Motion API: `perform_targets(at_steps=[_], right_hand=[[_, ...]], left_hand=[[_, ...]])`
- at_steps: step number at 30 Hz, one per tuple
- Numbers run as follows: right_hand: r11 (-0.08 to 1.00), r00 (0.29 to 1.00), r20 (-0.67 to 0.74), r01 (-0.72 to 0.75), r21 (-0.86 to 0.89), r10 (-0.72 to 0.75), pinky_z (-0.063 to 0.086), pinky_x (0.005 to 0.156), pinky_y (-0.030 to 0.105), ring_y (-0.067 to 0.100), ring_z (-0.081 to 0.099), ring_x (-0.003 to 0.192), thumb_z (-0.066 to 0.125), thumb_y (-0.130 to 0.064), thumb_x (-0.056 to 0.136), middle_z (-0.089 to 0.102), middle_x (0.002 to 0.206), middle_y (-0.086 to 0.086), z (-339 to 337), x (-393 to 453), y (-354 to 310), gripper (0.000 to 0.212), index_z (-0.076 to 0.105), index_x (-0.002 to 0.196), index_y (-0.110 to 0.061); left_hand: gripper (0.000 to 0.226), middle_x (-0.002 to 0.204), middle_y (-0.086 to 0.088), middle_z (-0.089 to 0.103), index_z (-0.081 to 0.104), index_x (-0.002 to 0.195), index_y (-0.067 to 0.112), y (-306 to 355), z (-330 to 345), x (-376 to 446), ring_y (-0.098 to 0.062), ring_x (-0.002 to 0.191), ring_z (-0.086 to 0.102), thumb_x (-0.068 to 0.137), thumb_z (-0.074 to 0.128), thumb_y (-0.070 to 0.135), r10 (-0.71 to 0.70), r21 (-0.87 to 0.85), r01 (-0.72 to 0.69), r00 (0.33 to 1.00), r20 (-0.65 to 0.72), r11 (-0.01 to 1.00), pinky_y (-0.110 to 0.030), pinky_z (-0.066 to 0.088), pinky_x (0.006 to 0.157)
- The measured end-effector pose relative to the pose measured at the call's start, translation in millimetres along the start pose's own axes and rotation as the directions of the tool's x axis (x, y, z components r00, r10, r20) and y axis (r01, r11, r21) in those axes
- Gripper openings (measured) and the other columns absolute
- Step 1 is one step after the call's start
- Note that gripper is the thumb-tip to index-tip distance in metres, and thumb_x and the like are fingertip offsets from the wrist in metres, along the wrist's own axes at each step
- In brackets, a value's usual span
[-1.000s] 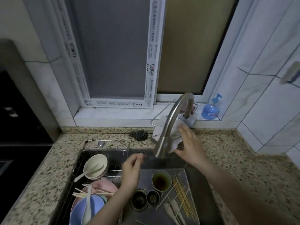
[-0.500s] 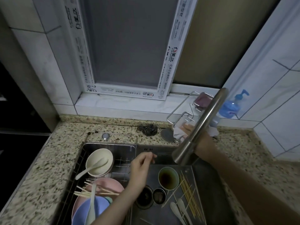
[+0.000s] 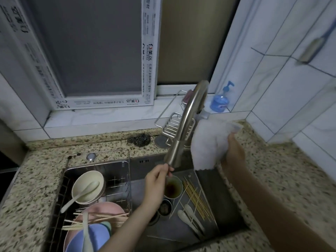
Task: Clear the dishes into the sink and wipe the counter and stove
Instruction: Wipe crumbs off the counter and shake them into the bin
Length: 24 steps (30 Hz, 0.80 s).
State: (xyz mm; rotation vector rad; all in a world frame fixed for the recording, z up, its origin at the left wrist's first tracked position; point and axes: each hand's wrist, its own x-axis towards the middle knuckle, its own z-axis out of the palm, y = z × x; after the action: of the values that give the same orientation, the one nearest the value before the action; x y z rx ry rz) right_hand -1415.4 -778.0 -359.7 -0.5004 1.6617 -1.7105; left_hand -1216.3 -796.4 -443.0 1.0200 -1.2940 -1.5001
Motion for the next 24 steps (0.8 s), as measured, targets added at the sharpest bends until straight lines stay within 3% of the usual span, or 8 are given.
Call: perform_targets(at_steps=[4, 6, 8, 11, 13, 16, 20, 24], right_hand=[[0.949, 0.992, 0.072, -0.116, 0.294, 0.099, 0.056, 0.053, 0.022, 0.01, 0.07, 0.069, 0.035, -0.037, 0.099, 0.067, 0.091, 0.0, -58, -13, 4, 0.038, 0.059, 0.112, -0.012], [0.903, 0.983, 0.172, -0.134, 0.407, 0.068, 0.059, 0.065, 0.028, 0.013, 0.072, 0.081, 0.038, -0.038, 0.096, 0.073, 0.096, 0.0, -83, -34, -2, 0.041, 0.071, 0.103, -0.016], [0.862, 0.967, 0.213, -0.227, 0.452, 0.143, 0.06, 0.062, 0.032, 0.017, 0.072, 0.079, 0.037, -0.041, 0.095, 0.075, 0.091, 0.004, -107, -62, -7, 0.049, 0.078, 0.083, -0.017], [0.85, 0.951, 0.234, -0.289, 0.441, 0.201, 0.06, 0.061, 0.035, 0.022, 0.073, 0.076, 0.034, -0.042, 0.098, 0.075, 0.088, 0.008, -154, -114, -10, 0.056, 0.079, 0.076, -0.015], [0.862, 0.955, 0.168, -0.294, 0.412, 0.245, 0.059, 0.063, 0.034, 0.022, 0.073, 0.074, 0.039, -0.043, 0.097, 0.075, 0.086, 0.01, -184, -147, -10, 0.056, 0.079, 0.073, -0.013], [0.846, 0.963, 0.079, -0.266, 0.462, 0.259, 0.056, 0.048, 0.028, 0.017, 0.07, 0.056, 0.063, -0.054, 0.081, 0.072, 0.063, 0.009, -234, -199, -10, 0.052, 0.076, 0.054, -0.011], [0.826, 0.956, -0.028, -0.239, 0.511, 0.293, 0.048, 0.064, 0.036, 0.019, 0.068, 0.049, 0.04, -0.046, 0.094, 0.068, 0.054, 0.006, -312, -260, -4, 0.057, 0.072, 0.062, -0.012], [0.799, 0.946, -0.11, -0.192, 0.57, 0.306, 0.048, 0.057, 0.031, 0.015, 0.062, 0.04, 0.037, -0.048, 0.095, 0.061, 0.044, 0.005, -386, -324, -4, 0.061, 0.066, 0.057, -0.01]], left_hand=[[0.032, 0.062, 0.006, 0.06, 0.068, 0.076, 0.016, 13, 34, -29, -0.005, 0.058, 0.052, 0.097, 0.044, 0.019, -0.031, 0.032, 0.029, 0.998, 0.048, 0.999, -0.021, 0.039, 0.057], [0.027, 0.068, 0.007, 0.063, 0.068, 0.079, 0.019, 22, 52, -46, -0.009, 0.068, 0.056, 0.096, 0.047, 0.019, -0.025, 0.043, 0.023, 0.998, 0.054, 0.999, -0.023, 0.043, 0.065], [0.017, 0.088, 0.007, 0.069, 0.068, 0.091, 0.023, 30, 69, -62, -0.011, 0.086, 0.062, 0.094, 0.051, 0.023, -0.01, 0.084, 0.003, 0.996, 0.088, 0.996, -0.025, 0.048, 0.078], [0.023, 0.11, 0.007, 0.065, 0.064, 0.111, 0.022, 47, 105, -101, -0.009, 0.104, 0.06, 0.09, 0.057, 0.03, -0.037, 0.148, 0.012, 0.984, 0.173, 0.989, -0.028, 0.048, 0.093], [0.03, 0.108, 0.008, 0.064, 0.063, 0.114, 0.015, 58, 132, -131, -0.006, 0.1, 0.059, 0.089, 0.059, 0.031, -0.069, 0.138, 0.039, 0.973, 0.219, 0.99, -0.02, 0.049, 0.087], [0.025, 0.094, 0.008, 0.064, 0.065, 0.107, 0.013, 66, 173, -188, -0.001, 0.086, 0.058, 0.086, 0.065, 0.026, -0.114, 0.126, 0.083, 0.958, 0.264, 0.989, -0.011, 0.047, 0.071], [0.018, 0.083, -0.003, 0.065, 0.065, 0.101, 0.007, 58, 222, -261, -0.009, 0.073, 0.059, 0.083, 0.068, 0.009, -0.121, 0.154, 0.071, 0.932, 0.342, 0.985, -0.007, 0.046, 0.059], [0.019, 0.072, 0.002, 0.059, 0.066, 0.1, 0.005, 46, 271, -329, 0.0, 0.059, 0.054, 0.081, 0.068, 0.004, -0.103, 0.192, 0.017, 0.89, 0.444, 0.981, -0.003, 0.043, 0.053]])
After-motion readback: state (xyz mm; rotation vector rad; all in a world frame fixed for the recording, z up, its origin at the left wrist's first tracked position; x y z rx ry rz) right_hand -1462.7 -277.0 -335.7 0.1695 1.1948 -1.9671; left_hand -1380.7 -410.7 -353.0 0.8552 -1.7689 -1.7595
